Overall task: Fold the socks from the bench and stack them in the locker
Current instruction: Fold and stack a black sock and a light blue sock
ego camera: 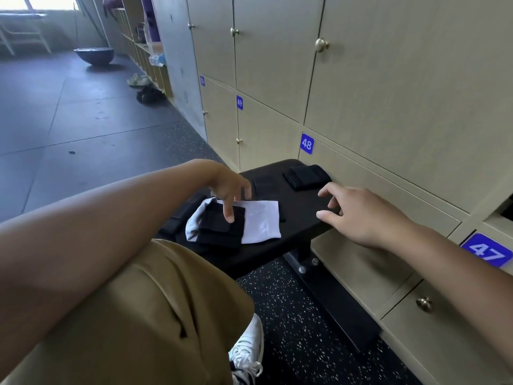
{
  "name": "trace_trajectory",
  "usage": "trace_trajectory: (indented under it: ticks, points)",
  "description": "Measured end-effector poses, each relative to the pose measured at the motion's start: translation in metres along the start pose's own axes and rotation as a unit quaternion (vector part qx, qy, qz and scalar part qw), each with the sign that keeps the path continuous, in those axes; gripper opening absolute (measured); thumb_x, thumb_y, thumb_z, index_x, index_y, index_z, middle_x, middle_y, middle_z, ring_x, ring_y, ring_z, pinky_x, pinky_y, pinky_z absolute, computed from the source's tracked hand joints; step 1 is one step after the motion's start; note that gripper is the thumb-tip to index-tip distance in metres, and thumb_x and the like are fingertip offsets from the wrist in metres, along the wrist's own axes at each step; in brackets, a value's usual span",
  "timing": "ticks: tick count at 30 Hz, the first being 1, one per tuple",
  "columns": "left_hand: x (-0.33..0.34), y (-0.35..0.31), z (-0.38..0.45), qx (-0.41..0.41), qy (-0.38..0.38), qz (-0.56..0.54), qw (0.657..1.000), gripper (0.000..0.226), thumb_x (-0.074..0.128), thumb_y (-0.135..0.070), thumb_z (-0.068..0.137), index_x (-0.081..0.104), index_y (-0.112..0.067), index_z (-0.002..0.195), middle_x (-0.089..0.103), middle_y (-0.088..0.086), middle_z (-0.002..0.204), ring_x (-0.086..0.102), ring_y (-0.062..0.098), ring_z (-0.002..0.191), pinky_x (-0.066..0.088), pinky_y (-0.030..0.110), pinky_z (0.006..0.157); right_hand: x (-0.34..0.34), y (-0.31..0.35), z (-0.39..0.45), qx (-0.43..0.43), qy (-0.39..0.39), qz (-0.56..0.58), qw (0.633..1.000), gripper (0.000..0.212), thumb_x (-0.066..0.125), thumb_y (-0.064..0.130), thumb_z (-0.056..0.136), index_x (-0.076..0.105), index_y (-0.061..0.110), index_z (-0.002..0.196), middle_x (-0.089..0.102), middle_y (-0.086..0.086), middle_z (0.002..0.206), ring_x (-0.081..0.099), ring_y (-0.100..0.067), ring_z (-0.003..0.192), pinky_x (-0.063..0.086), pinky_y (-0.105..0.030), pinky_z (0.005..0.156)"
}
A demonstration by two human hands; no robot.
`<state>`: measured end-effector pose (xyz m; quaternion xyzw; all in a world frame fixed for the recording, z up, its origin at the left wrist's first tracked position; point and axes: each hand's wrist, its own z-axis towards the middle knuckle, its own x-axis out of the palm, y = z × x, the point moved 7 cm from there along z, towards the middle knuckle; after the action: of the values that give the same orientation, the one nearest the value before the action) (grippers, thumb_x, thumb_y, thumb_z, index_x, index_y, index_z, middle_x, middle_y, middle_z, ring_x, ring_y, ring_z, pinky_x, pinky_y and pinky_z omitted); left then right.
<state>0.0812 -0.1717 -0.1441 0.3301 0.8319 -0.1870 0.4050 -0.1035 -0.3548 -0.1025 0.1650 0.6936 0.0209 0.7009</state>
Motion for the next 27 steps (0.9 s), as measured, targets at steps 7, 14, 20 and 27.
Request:
trace_trajectory:
  ticks: [7,14,20,27]
  points:
    - [0.003,-0.002,-0.005,0.011,0.017,0.029,0.999,0.051,0.087,-0.035,0.078,0.068,-0.012,0.119,0.073,0.009,0.116,0.068,0.033,0.110,0.054,0.048,0.101,0.005,0.003,0.005,-0.002,0.004,0.004,1.000,0.038,0.058,0.048,0.097,0.051,0.032,0.131,0.059,0.011,0.108,0.058,-0.015,0.092,0.050,-0.036,0.088]
    - [-0.022,-0.004,-0.026,0.035,-0.035,-0.038,0.998,0.043,0.084,-0.035,0.083,0.069,-0.018,0.119,0.075,0.003,0.113,0.069,0.028,0.107,0.052,0.044,0.102,-0.004,0.004,0.004,-0.005,-0.016,0.043,0.999,0.035,0.060,0.046,0.097,0.055,0.030,0.128,0.062,0.012,0.103,0.060,-0.014,0.094,0.052,-0.038,0.089]
    - [-0.059,-0.022,-0.050,0.102,-0.152,-0.145,0.972,0.037,0.083,-0.029,0.084,0.069,-0.011,0.113,0.077,-0.001,0.105,0.072,0.019,0.098,0.056,0.034,0.092,-0.014,0.012,0.000,-0.012,-0.060,0.189,0.980,0.028,0.066,0.039,0.094,0.061,0.030,0.120,0.067,0.013,0.097,0.063,-0.007,0.085,0.048,-0.023,0.077]
    - [-0.079,-0.049,-0.075,0.194,-0.208,-0.316,0.905,0.030,0.080,-0.019,0.088,0.070,-0.015,0.116,0.078,-0.008,0.110,0.072,0.008,0.104,0.054,0.024,0.093,-0.016,0.021,-0.007,-0.015,-0.067,0.359,0.931,0.023,0.070,0.035,0.092,0.064,0.030,0.114,0.071,0.010,0.095,0.066,-0.004,0.077,0.047,-0.021,0.076]
